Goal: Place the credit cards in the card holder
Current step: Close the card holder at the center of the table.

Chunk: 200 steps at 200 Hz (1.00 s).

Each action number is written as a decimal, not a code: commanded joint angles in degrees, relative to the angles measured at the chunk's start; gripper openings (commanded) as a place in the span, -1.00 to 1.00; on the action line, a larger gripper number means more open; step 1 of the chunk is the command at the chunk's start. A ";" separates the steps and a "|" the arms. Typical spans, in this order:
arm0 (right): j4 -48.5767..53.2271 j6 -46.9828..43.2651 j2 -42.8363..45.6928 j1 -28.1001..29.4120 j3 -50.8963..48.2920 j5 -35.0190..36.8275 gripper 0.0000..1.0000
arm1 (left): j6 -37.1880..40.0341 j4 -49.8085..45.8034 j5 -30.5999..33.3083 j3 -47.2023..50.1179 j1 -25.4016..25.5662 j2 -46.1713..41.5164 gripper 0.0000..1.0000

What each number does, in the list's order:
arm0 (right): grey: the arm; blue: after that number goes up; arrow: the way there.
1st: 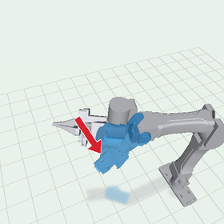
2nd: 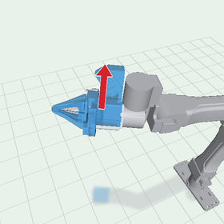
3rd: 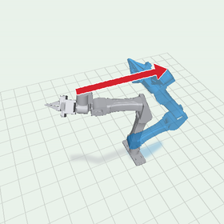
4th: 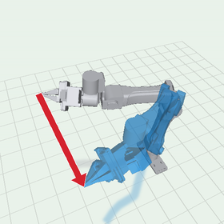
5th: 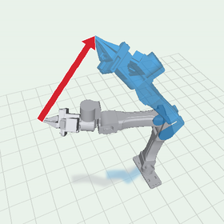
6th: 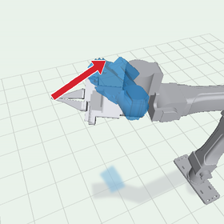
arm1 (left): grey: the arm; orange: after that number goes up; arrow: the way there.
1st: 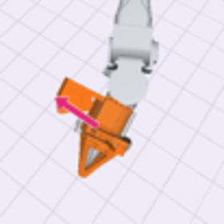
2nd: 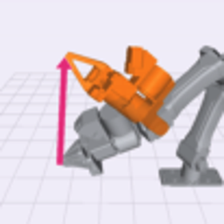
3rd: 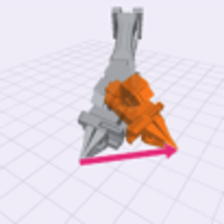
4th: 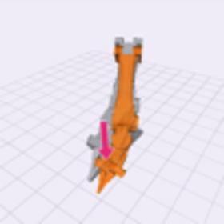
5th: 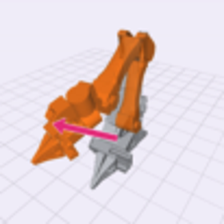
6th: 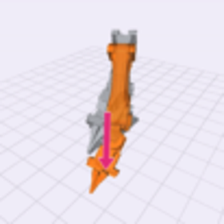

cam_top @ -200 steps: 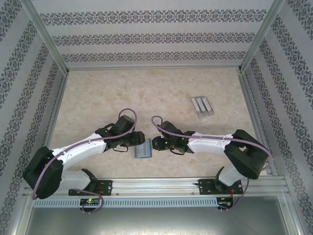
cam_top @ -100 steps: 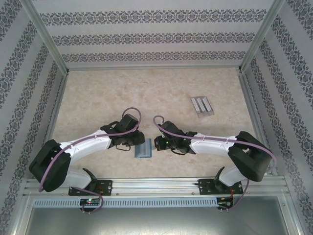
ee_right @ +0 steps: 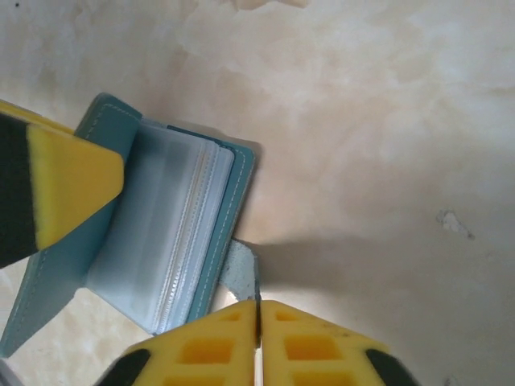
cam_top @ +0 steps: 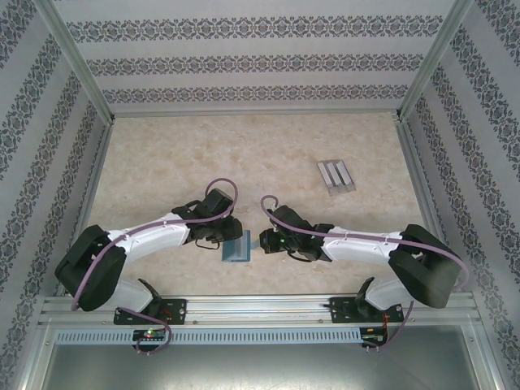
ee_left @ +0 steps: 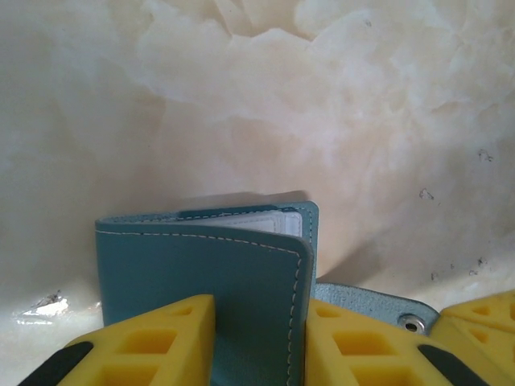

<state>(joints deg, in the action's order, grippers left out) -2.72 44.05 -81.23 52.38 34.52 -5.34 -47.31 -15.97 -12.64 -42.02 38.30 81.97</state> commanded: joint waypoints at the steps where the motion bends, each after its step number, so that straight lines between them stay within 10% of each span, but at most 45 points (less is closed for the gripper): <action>1: -3.32 1.00 0.72 0.71 -1.63 0.04 -1.00 | -1.22 0.54 -0.09 -0.26 0.72 2.09 -0.36; 53: -3.41 1.80 0.75 0.82 -1.64 0.30 -1.00 | -1.64 2.60 -1.87 -0.27 0.72 4.29 -0.28; 103: -2.29 3.32 1.17 -0.02 -1.17 0.59 -1.00 | -5.31 17.18 -14.11 4.59 -2.36 5.20 0.22; 200: -4.87 1.81 -4.94 -3.17 4.19 -11.45 -1.00 | -9.33 19.73 -14.17 7.58 -5.38 4.08 -0.08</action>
<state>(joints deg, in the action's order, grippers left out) -5.15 45.25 -83.64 49.32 36.75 -13.23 -54.37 3.46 -27.11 -35.46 34.02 86.13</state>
